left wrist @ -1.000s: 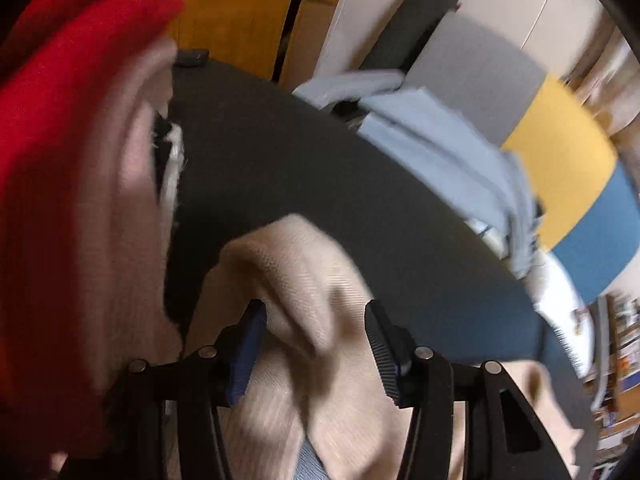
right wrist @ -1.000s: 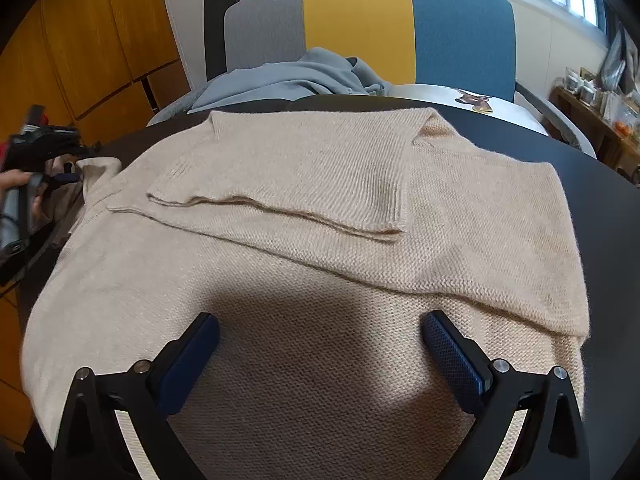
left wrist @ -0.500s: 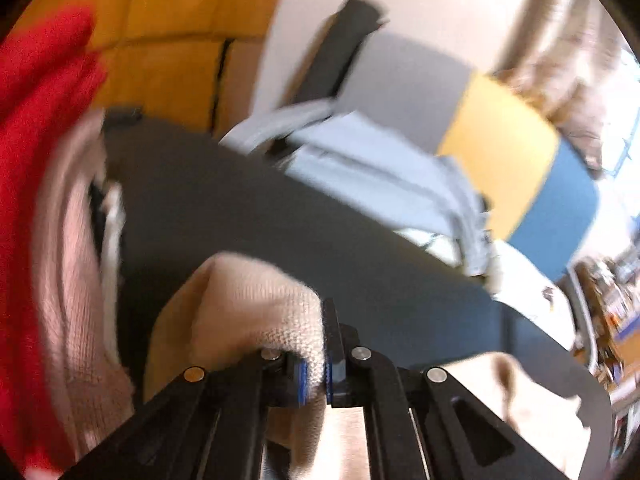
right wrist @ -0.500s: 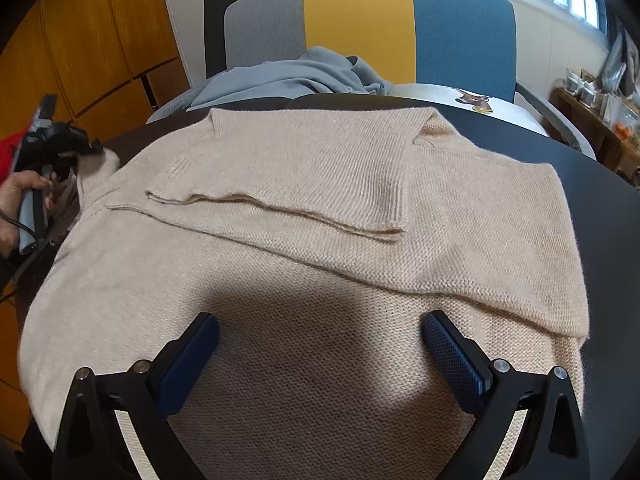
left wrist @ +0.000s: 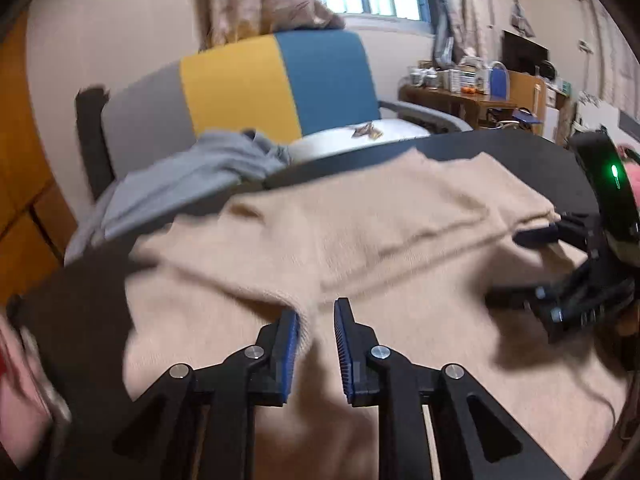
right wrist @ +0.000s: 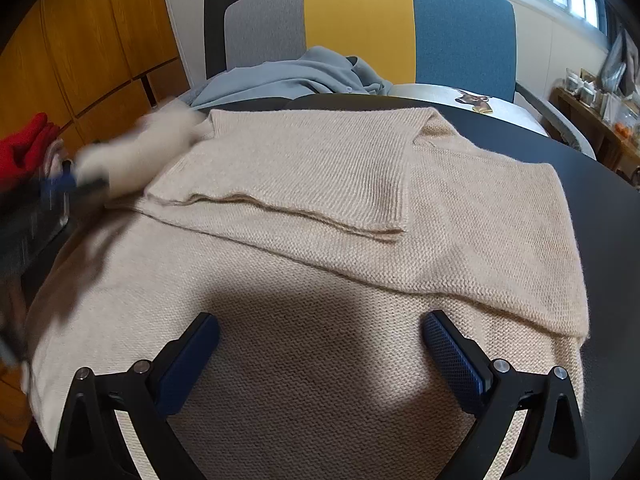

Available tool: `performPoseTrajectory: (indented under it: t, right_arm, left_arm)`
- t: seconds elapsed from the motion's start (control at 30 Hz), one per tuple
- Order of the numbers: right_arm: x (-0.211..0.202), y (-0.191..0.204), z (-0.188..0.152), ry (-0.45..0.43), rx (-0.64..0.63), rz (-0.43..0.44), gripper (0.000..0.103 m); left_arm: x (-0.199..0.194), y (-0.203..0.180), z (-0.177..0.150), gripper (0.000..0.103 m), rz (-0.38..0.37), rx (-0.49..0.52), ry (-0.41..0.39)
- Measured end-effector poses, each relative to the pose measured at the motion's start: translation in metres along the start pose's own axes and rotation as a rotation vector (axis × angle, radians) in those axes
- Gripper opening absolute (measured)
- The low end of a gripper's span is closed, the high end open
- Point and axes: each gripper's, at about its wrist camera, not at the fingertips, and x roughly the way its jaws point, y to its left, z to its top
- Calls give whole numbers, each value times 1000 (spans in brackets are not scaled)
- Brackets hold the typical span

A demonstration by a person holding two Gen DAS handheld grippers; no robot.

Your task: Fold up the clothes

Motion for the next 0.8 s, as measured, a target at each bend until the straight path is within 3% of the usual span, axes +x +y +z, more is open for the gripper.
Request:
performPoseTrajectory:
  t: [0.2, 0.27, 0.33, 0.47, 0.63, 0.7, 0.8]
  right_arm:
    - [-2, 1, 2, 12, 4, 4, 103]
    - [-7, 3, 11, 24, 9, -4, 99]
    - [-16, 19, 36, -14, -30, 15, 81]
    - [-16, 75, 100, -49, -157, 134, 78]
    - [51, 170, 179, 47, -287, 239, 78]
    - [86, 201, 201, 100, -316, 243, 80]
    - [145, 240, 227, 209, -355, 183, 83]
  left_arm:
    - [5, 43, -31, 19, -8, -268, 86]
    - [5, 57, -41, 19, -65, -355, 67]
    - [7, 58, -47, 19, -80, -373, 52]
    - [10, 51, -45, 21, -66, -352, 40]
    - [8, 57, -47, 21, -103, -388, 26]
    - [8, 60, -48, 21, -119, -403, 21]
    - [7, 62, -49, 21, -140, -423, 14]
